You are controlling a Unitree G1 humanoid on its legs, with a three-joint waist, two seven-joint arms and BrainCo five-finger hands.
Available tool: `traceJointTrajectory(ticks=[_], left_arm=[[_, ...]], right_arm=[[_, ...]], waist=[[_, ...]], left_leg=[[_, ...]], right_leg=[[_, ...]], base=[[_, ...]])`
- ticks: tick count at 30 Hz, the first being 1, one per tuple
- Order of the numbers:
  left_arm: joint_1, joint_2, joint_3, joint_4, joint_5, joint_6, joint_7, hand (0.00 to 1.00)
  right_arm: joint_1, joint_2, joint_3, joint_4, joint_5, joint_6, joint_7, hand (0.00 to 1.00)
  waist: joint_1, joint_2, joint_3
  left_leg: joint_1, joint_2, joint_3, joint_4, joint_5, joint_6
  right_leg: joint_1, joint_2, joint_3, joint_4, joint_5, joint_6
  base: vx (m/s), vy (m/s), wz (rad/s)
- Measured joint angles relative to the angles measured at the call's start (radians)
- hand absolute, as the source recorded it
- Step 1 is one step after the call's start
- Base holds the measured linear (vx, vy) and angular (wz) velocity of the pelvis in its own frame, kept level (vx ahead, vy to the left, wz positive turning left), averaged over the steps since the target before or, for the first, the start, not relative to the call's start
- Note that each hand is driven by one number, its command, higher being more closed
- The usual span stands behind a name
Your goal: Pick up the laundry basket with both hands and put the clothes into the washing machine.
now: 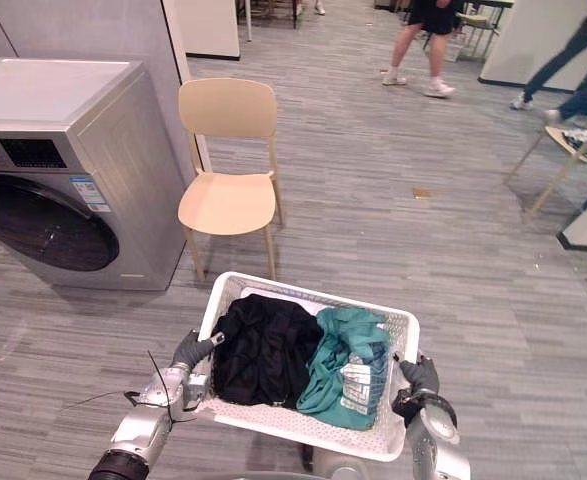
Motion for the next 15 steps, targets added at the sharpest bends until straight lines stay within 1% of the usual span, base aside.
traceJointTrajectory(ticks=[1,2,3,4,5,6,7,8,9,10,11,12,13,14,15], left_arm=[[-0.003,-0.021,-0.003,0.0,0.0,0.0,0.0,1.0],[-0.003,-0.023,-0.002,0.0,0.0,0.0,0.001,1.0],[-0.002,-0.026,-0.001,0.0,0.0,0.0,0.0,1.0],[0.002,-0.027,-0.001,0.0,0.0,0.003,0.0,1.0],[0.01,-0.031,-0.001,-0.001,0.0,0.003,-0.003,1.0],[0.026,-0.04,0.005,-0.005,0.0,0.002,-0.004,1.0],[0.036,-0.044,0.006,-0.007,0.0,-0.003,-0.006,1.0],[0.042,-0.051,0.007,-0.007,0.0,-0.003,-0.013,1.0],[0.052,-0.058,0.01,-0.008,0.0,-0.003,-0.015,1.0],[0.058,-0.062,0.013,-0.009,0.0,-0.004,-0.016,1.0],[0.064,-0.07,0.021,-0.009,-0.001,-0.003,-0.018,1.0],[0.065,-0.072,0.021,-0.009,-0.001,-0.003,-0.018,1.0],[0.065,-0.075,0.021,-0.009,-0.001,-0.003,-0.018,1.0],[0.065,-0.075,0.021,-0.009,-0.002,-0.003,-0.017,1.0],[0.065,-0.074,0.022,-0.009,-0.002,-0.003,-0.014,1.0]], right_arm=[[0.0,-0.019,-0.005,-0.012,0.001,0.004,0.0,1.0],[-0.001,-0.021,-0.007,-0.012,0.001,0.004,0.0,1.0],[0.0,-0.026,-0.005,-0.013,0.001,0.006,0.0,1.0],[0.004,-0.036,-0.005,-0.014,0.001,0.012,0.001,1.0],[0.005,-0.037,-0.001,-0.02,0.001,0.013,0.001,1.0],[0.008,-0.044,0.007,-0.023,0.002,0.013,0.001,1.0],[0.012,-0.051,0.011,-0.025,0.003,0.014,0.002,1.0],[0.02,-0.056,0.012,-0.025,0.004,0.014,0.002,1.0],[0.021,-0.063,0.013,-0.025,0.004,0.016,0.002,1.0],[0.021,-0.07,0.015,-0.026,0.004,0.019,0.003,1.0],[0.02,-0.078,0.019,-0.029,0.004,0.024,0.004,1.0],[0.019,-0.087,0.025,-0.03,0.004,0.025,0.001,1.0],[0.017,-0.093,0.027,-0.03,0.004,0.026,-0.001,1.0],[0.011,-0.099,0.034,-0.03,0.006,0.027,-0.003,1.0],[-0.004,-0.106,0.04,-0.018,0.007,0.027,-0.006,1.0]], waist=[[-0.006,0.039,-0.003],[-0.006,0.043,-0.004],[-0.012,0.052,-0.003],[-0.018,0.06,0.001],[-0.018,0.067,0.006],[-0.012,0.073,0.007],[-0.007,0.074,0.007],[0.008,0.081,0.008],[0.011,0.08,0.009],[0.013,0.08,0.008],[0.02,0.079,0.007],[0.028,0.074,0.009],[0.032,0.071,0.009],[0.033,0.068,0.01],[0.033,0.068,0.01]], left_leg=[[-0.004,0.035,-0.022,0.045,0.005,-0.021],[-0.006,0.037,-0.024,0.06,0.011,-0.029],[-0.028,0.049,-0.025,0.151,0.033,-0.062],[-0.062,0.049,-0.026,0.303,0.08,-0.09],[-0.117,0.052,-0.022,0.456,0.156,-0.13],[-0.177,0.064,-0.02,0.603,0.248,-0.171],[-0.221,0.083,0.0,0.701,0.259,-0.174],[-0.295,0.128,0.048,0.816,0.237,-0.143],[-0.361,0.171,0.091,0.848,0.199,-0.087],[-0.389,0.19,0.111,0.832,0.184,-0.067],[-0.427,0.21,0.14,0.739,0.157,-0.056],[-0.462,0.211,0.147,0.59,0.148,-0.042],[-0.467,0.209,0.147,0.503,0.148,-0.042],[-0.472,0.206,0.146,0.322,0.155,-0.046],[-0.471,0.207,0.139,0.148,0.176,-0.074]], right_leg=[[0.019,0.012,-0.047,0.026,-0.035,-0.043],[0.025,0.013,-0.053,0.028,-0.041,-0.051],[0.065,0.013,-0.077,0.025,-0.074,-0.063],[0.128,0.016,-0.094,0.009,-0.099,-0.07],[0.189,0.022,-0.095,-0.018,-0.115,-0.077],[0.24,0.026,-0.093,-0.048,-0.129,-0.086],[0.272,0.031,-0.093,-0.065,-0.139,-0.086],[0.323,0.034,-0.091,-0.076,-0.173,-0.106],[0.362,0.028,-0.087,-0.088,-0.193,-0.108],[0.375,0.025,-0.085,-0.097,-0.199,-0.106],[0.398,0.011,-0.081,-0.114,-0.21,-0.103],[0.419,-0.006,-0.074,-0.133,-0.216,-0.096],[0.429,-0.016,-0.071,-0.138,-0.215,-0.084],[0.449,-0.026,-0.069,-0.153,-0.219,-0.075],[0.468,-0.029,-0.072,-0.171,-0.226,-0.061]], base=[[0.4,-0.152,0.47],[0.6,-0.23,0.5],[0.49,-0.194,0.47],[0.58,-0.224,0.52],[0.45,-0.161,0.29],[0.32,-0.1,0.06],[0.35,-0.092,-0.04],[0.31,-0.072,0.0],[0.29,-0.073,-0.01],[0.25,-0.073,-0.04],[0.23,-0.041,-0.07],[0.25,-0.022,-0.08],[0.39,0.023,-0.03],[0.44,0.058,0.0],[0.38,0.055,0.03]])
